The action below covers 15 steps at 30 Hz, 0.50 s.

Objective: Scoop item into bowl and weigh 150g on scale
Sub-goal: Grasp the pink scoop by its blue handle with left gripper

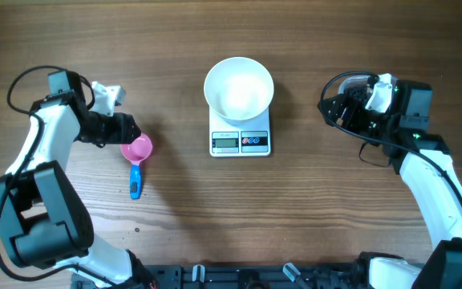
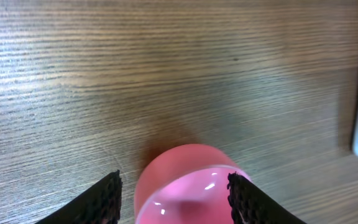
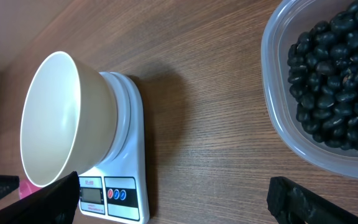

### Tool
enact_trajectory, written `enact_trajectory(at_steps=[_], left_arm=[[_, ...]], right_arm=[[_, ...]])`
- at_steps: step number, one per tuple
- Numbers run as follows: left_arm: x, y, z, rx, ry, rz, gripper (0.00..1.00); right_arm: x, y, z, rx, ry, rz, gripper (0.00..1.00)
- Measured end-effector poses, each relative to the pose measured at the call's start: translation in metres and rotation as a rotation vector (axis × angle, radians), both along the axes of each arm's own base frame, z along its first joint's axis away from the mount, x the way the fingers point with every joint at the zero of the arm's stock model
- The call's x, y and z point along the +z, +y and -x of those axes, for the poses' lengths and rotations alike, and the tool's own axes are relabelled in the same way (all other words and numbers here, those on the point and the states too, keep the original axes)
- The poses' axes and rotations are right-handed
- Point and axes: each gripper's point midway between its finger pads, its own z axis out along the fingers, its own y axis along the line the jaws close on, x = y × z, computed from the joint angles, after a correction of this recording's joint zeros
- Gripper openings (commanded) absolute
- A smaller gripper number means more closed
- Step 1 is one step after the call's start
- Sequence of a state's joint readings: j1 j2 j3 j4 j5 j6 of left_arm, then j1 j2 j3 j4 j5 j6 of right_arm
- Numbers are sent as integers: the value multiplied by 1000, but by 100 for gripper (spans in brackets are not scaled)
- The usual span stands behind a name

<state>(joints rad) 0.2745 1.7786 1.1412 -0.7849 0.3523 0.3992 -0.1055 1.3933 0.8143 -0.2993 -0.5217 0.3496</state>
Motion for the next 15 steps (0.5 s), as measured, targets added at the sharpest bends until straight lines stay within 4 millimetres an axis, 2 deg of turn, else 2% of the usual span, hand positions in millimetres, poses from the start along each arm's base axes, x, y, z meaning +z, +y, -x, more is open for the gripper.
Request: enact_trajectory(at_steps=[5, 11, 13, 15], left_arm=[[-11, 8, 7, 17, 25, -49, 58], [-12, 13, 1, 25, -1, -72, 57], [-15, 14, -3, 32, -14, -74, 53], [-22, 14, -4, 38, -14, -71, 43]], right_arm=[[0, -1, 0, -2, 0, 3, 99], [0, -1, 0, -2, 0, 3, 99], [0, -1, 0, -2, 0, 3, 99], [0, -1, 0, -4, 0, 5, 99]])
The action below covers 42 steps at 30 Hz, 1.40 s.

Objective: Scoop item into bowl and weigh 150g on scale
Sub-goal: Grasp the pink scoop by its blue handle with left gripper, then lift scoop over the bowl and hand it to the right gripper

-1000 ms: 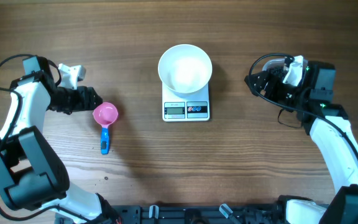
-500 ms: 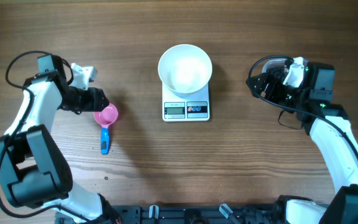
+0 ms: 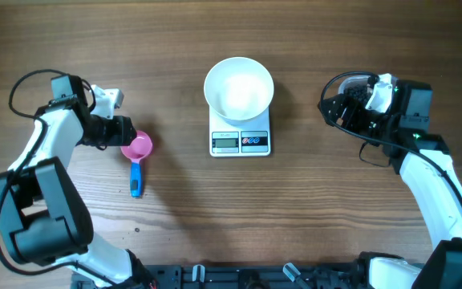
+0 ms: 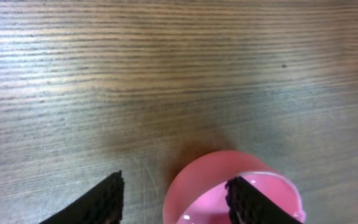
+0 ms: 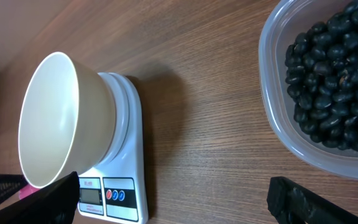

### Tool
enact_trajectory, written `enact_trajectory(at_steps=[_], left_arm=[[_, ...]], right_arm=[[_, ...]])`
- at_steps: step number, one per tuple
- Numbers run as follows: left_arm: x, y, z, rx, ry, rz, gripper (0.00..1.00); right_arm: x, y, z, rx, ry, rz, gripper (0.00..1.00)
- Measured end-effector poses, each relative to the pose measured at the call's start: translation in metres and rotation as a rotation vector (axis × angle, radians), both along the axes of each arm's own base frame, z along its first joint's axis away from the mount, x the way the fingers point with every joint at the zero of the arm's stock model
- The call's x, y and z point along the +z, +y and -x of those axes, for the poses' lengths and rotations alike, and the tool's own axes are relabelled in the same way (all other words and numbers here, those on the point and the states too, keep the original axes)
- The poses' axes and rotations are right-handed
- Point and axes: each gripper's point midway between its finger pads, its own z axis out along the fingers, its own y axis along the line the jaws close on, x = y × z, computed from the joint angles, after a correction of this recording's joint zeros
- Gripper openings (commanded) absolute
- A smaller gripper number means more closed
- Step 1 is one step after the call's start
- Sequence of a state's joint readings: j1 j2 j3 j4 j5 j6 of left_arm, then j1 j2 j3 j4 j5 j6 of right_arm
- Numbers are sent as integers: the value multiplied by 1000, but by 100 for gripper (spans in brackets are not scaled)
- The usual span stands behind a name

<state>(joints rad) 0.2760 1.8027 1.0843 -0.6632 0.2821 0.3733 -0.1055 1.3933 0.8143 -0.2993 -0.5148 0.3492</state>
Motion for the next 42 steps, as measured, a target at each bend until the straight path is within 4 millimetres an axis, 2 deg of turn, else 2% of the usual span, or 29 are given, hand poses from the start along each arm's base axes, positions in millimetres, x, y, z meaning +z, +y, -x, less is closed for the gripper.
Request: enact_trajectory(at_steps=[2, 6, 13, 17, 22, 26, 27, 28, 29, 32, 37, 39, 42], left_arm=[[-9, -1, 3, 12, 23, 9, 33], [-20, -4, 11, 19, 59, 23, 4], [-20, -3, 9, 40, 58, 27, 4], [-15, -1, 3, 120, 60, 42, 4], [14, 1, -28, 314, 5, 114, 4], [49, -9, -56, 476, -66, 243, 4], [59, -13, -64, 509, -89, 283, 4], [67, -17, -70, 566, -92, 329, 4], [80, -25, -78, 565, -124, 374, 4], [103, -40, -91, 630, -148, 504, 4], [126, -66, -98, 728, -100, 678, 4], [131, -78, -99, 752, -69, 729, 4], [137, -102, -102, 762, -30, 788, 4]], right_arm=[[0, 0, 0, -1, 1, 1, 99], [-1, -1, 0, -2, 3, 3, 99], [-1, -1, 1, -3, 4, 2, 99], [0, 2, 0, 18, -12, 13, 92], [10, 32, -1, 124, -57, 4, 91], [41, 69, -8, 230, -131, -14, 90], [53, 79, -11, 256, -159, -20, 89], [73, 95, -15, 299, -206, -29, 88], [81, 101, -16, 315, -229, -33, 87], [109, 122, -18, 360, -283, -57, 86], [151, 154, -17, 425, -383, -96, 84], [162, 166, -15, 447, -419, -113, 84], [168, 180, -10, 473, -436, -134, 82]])
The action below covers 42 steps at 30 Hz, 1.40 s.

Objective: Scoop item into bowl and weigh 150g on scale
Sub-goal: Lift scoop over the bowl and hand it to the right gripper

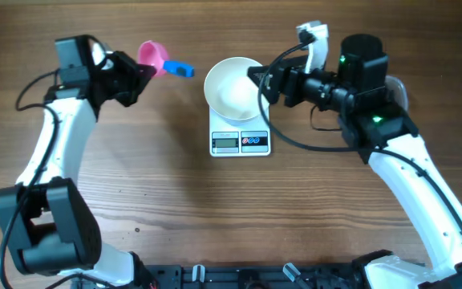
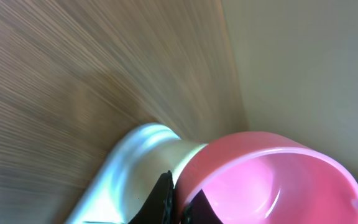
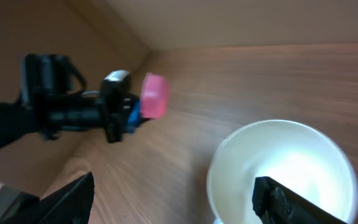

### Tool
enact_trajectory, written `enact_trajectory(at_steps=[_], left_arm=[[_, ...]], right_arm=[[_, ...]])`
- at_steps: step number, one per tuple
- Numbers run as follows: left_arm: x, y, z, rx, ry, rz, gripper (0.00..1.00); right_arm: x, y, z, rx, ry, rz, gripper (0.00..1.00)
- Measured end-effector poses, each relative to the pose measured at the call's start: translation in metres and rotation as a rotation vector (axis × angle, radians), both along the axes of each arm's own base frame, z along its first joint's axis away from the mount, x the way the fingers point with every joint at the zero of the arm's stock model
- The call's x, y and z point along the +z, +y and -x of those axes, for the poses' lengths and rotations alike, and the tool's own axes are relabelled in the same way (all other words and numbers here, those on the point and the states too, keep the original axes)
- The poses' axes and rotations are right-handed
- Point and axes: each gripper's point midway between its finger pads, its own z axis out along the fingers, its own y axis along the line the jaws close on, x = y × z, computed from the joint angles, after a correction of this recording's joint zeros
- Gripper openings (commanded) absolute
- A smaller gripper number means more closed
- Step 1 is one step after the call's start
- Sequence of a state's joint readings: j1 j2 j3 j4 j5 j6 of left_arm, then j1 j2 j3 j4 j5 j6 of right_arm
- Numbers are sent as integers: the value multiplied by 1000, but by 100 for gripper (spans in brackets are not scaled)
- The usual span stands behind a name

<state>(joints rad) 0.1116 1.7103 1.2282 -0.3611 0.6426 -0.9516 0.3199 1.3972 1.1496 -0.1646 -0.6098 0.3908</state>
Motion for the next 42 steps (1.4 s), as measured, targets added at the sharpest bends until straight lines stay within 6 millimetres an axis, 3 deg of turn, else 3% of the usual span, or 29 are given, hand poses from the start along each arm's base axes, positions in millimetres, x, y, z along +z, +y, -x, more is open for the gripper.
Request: enact_trajectory(at_steps=[7, 12, 16, 33, 42], left_arm=[[13, -64, 1, -91, -21, 64, 4], [13, -94, 6, -133, -22, 56, 4], [11, -109, 10, -150, -18, 40, 4], [9, -121, 14, -163, -10, 29, 4], [7, -128, 19, -182, 2, 31, 4]], right_arm=[[-12, 37, 13, 85, 26, -7, 79], [-24, 54, 18, 110, 59, 2, 77], [-24, 56, 16, 85, 55, 10, 73], [-30, 43, 0, -33, 50, 52, 43], [-38, 41, -4, -53, 62, 68, 36]])
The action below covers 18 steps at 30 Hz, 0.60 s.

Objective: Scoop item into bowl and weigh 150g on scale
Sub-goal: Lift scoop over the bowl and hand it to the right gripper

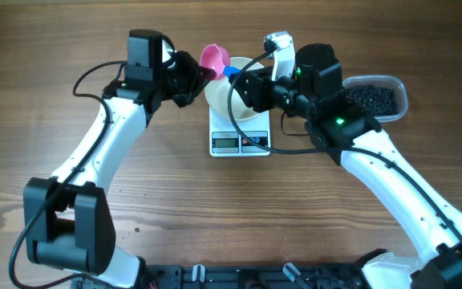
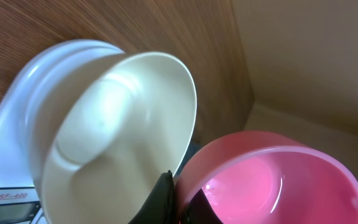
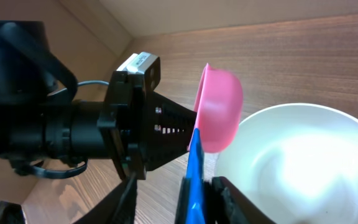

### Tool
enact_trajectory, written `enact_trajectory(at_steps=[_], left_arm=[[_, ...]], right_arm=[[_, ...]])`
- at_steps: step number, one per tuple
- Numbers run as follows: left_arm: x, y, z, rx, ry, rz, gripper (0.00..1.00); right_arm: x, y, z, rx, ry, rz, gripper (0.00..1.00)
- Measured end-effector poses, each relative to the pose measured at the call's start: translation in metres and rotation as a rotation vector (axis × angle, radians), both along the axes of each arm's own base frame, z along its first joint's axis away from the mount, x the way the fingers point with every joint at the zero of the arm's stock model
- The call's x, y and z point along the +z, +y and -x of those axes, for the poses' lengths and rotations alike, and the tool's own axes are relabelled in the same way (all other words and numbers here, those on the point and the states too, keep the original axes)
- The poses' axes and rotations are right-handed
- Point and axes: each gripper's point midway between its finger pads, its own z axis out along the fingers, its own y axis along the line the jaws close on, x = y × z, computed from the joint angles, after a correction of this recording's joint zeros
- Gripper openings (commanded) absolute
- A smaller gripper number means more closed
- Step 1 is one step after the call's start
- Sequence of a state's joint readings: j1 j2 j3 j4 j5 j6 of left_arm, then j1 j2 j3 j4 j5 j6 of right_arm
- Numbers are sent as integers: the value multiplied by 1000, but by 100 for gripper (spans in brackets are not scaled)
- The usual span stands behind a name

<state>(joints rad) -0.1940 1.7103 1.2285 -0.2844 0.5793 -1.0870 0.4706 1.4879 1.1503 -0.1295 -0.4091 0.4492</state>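
Note:
The pink scoop (image 1: 213,58) with a blue handle (image 1: 231,72) hangs in the air at the back left rim of the white bowl (image 1: 219,100), which stands on the white scale (image 1: 240,142). My left gripper (image 1: 195,76) is shut on the rim of the scoop's empty cup (image 2: 272,180). My right gripper (image 3: 176,186) is open over the bowl (image 3: 291,155), with the blue handle (image 3: 194,174) between its fingers. The handle stands close to the right finger and apart from the left one. A clear tub of black beans (image 1: 373,95) sits to the right.
The two arms meet over the bowl and hide most of it in the overhead view. A black cable (image 1: 251,138) droops across the scale's front panel. Bare wooden table (image 1: 175,209) lies in front of the scale.
My left gripper has carried the scoop from back left of the bowl to its rim. My right gripper has moved left over the bowl, narrowed, and now straddles the blue handle.
The scoop first lay on the table at the left with my open left gripper around its cup, while my right gripper stayed by the bean tub. Then my left gripper held the scoop in the air at the back. Now both grippers meet at the scoop.

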Motion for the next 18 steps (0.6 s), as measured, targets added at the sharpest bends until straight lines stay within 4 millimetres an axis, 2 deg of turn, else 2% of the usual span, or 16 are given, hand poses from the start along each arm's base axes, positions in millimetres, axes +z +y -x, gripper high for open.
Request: enact_trajectory(at_steps=[5, 18], left_arm=[[1, -11, 5, -30, 2, 6, 4], [-1, -11, 8, -32, 15, 5, 4]], right_arm=[[-12, 2, -2, 1, 27, 13, 36], [-14, -1, -5, -18, 24, 23, 28]])
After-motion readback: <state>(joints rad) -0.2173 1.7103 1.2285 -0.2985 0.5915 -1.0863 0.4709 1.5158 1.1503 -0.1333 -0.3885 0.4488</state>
